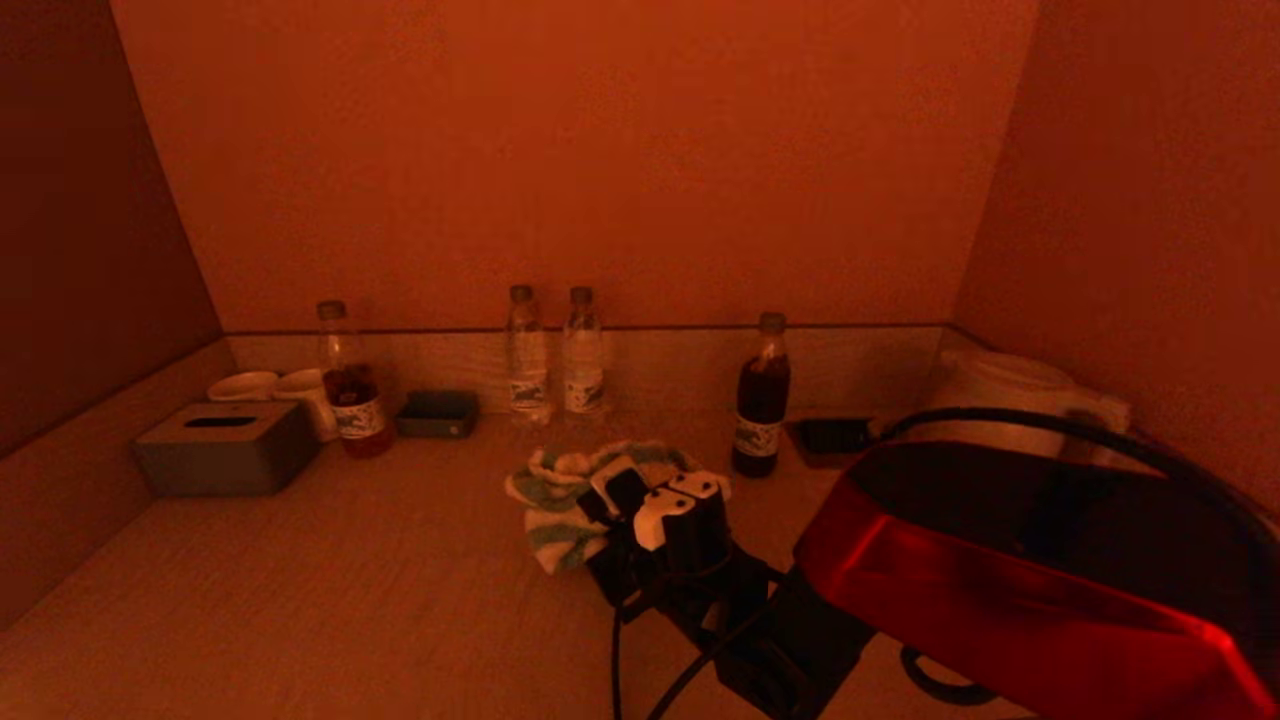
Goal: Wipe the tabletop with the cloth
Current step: Sweep the stains on the table
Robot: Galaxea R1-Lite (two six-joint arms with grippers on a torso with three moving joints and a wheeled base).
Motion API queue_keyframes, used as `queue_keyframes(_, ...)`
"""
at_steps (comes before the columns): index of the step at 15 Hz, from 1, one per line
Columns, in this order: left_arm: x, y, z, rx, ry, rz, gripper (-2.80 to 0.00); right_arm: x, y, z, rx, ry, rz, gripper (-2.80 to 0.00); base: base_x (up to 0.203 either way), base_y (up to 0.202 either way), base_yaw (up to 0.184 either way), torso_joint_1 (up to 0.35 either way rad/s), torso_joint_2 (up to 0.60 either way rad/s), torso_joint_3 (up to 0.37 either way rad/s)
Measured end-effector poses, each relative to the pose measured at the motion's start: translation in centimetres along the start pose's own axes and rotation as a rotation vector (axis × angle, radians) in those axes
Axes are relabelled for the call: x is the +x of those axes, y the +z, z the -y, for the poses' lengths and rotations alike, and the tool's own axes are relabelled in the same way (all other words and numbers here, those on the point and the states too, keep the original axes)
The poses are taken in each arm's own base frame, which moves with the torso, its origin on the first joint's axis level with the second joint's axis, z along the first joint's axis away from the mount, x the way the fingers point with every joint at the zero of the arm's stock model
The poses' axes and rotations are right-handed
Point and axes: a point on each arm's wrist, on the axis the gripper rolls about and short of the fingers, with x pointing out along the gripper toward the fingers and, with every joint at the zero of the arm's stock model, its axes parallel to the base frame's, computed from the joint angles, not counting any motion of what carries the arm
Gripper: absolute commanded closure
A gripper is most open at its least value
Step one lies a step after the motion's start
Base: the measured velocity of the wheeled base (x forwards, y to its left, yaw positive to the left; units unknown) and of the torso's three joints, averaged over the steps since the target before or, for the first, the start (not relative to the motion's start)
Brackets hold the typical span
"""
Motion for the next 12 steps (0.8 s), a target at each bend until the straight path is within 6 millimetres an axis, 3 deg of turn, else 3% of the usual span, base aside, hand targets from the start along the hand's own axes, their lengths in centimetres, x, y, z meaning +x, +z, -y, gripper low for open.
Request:
queue_keyframes(6,0.0,0.0,0.0,0.000,0.000,0.000,0.00,0.8,-1.2,-1.4,-0.011,0.010,-0.033,0.00,0.000,0.000,0.000,0.000,0.00,0.000)
queue_keyframes(12,0.0,0.0,0.0,0.000,0.000,0.000,0.00,0.9,-1.5,-0.8,0.005,-0.001,-0.059,0.00,0.000,0.000,0.000,0.000,0.00,0.000)
